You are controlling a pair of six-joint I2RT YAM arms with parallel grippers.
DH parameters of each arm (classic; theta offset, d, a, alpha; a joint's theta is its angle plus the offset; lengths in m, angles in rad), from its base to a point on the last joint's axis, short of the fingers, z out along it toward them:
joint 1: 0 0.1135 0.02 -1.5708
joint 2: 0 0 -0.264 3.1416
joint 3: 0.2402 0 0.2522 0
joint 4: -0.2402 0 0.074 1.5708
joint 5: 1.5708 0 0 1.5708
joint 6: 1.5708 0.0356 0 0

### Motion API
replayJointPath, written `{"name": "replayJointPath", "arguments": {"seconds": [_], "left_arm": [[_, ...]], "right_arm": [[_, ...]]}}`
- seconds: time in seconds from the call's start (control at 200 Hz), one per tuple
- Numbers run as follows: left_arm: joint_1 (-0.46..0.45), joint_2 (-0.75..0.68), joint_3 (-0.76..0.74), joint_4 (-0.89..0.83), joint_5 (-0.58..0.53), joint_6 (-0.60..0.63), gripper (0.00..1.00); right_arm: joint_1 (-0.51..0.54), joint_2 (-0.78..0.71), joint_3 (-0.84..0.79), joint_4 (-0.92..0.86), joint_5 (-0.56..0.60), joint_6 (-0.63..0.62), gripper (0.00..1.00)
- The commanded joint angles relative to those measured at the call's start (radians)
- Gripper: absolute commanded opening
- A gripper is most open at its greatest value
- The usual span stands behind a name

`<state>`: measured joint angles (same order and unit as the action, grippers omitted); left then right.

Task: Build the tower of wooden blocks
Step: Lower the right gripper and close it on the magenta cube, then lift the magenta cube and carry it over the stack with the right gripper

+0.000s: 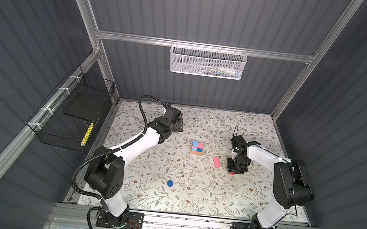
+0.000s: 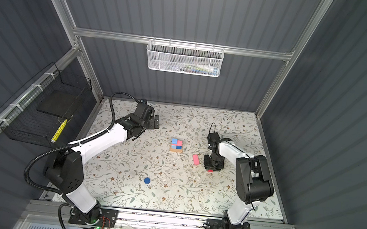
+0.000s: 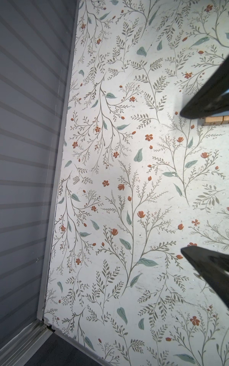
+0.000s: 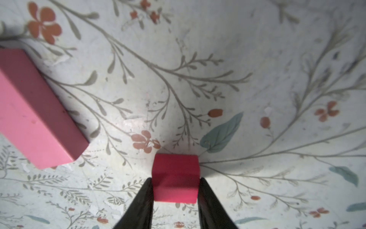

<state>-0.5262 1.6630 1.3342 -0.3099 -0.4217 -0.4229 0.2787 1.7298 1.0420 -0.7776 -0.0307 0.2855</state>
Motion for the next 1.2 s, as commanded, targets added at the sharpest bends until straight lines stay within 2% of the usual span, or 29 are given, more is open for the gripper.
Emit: {"name": "replayJointPath", "arguments": {"seconds": [0.0, 0.225, 0.46, 0.78, 1.061, 1.196], "left_arm": [[0.009, 0.017, 0.003, -0.009, 0.009, -0.01, 1.0], [0.011, 0.018, 0.003, -0.008, 0.012, -0.01, 1.0], [0.017, 0.019, -0.003, -0.005, 0.019, -0.007, 1.0], [0.037, 0.035, 0.003, -0.012, 0.042, -0.005, 1.0], [0.061, 0.017, -0.023, 0.0, 0.051, -0.007, 1.0], [0.066, 0.014, -0.03, 0.008, 0.064, -0.012, 1.0]], "right_arm": [[0.008, 0.004, 0.017, -0.016, -0.003, 0.009, 0.35], [0.02, -0.022, 0.072, -0.065, -0.005, 0.026, 0.32], [0.075, -0.023, 0.248, -0.163, -0.018, 0.042, 0.32], [0.181, 0.13, 0.56, -0.22, -0.079, 0.068, 0.32], [0.249, 0.259, 0.74, -0.229, -0.072, 0.1, 0.31], [0.262, 0.293, 0.777, -0.214, -0.083, 0.128, 0.31]]}}
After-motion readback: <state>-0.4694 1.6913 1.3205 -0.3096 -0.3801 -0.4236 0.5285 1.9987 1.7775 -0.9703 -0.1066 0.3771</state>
